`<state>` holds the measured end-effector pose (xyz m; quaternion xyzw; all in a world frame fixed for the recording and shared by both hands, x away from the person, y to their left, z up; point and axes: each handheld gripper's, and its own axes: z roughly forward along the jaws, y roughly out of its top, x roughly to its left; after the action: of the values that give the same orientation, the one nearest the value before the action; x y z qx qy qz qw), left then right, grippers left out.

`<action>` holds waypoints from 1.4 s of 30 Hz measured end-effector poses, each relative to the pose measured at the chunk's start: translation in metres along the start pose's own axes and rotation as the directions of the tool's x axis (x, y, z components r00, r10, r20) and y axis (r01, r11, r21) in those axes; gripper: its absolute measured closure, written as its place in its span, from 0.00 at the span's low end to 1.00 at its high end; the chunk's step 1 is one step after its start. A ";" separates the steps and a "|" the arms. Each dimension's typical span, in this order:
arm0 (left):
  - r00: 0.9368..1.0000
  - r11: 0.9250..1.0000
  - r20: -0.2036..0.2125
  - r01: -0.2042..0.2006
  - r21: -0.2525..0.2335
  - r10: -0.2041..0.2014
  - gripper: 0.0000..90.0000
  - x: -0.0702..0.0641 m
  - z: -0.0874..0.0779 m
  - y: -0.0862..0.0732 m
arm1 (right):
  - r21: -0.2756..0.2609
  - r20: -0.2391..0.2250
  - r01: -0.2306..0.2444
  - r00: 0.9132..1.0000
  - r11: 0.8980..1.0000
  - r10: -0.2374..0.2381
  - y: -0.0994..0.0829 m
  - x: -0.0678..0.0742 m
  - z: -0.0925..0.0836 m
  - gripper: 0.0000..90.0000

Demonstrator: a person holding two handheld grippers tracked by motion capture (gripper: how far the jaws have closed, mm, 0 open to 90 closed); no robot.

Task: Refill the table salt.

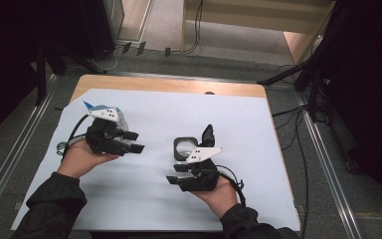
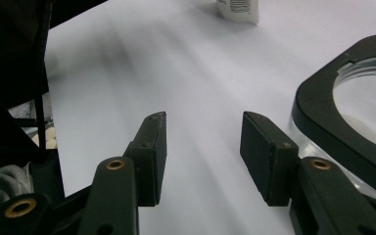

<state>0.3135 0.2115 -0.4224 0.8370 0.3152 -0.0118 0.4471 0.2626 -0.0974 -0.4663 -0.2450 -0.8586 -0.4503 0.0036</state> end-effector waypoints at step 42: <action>0.979 0.990 -0.158 0.114 -0.087 -0.127 0.48 0.031 -0.071 -0.049 | -0.027 -0.019 0.013 1.000 1.000 -0.014 0.016 0.001 0.017 0.51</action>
<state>0.2931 0.3009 -0.4257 0.7964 0.4012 0.0419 0.4505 0.2721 -0.0762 -0.4640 -0.2348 -0.8539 -0.4644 0.0054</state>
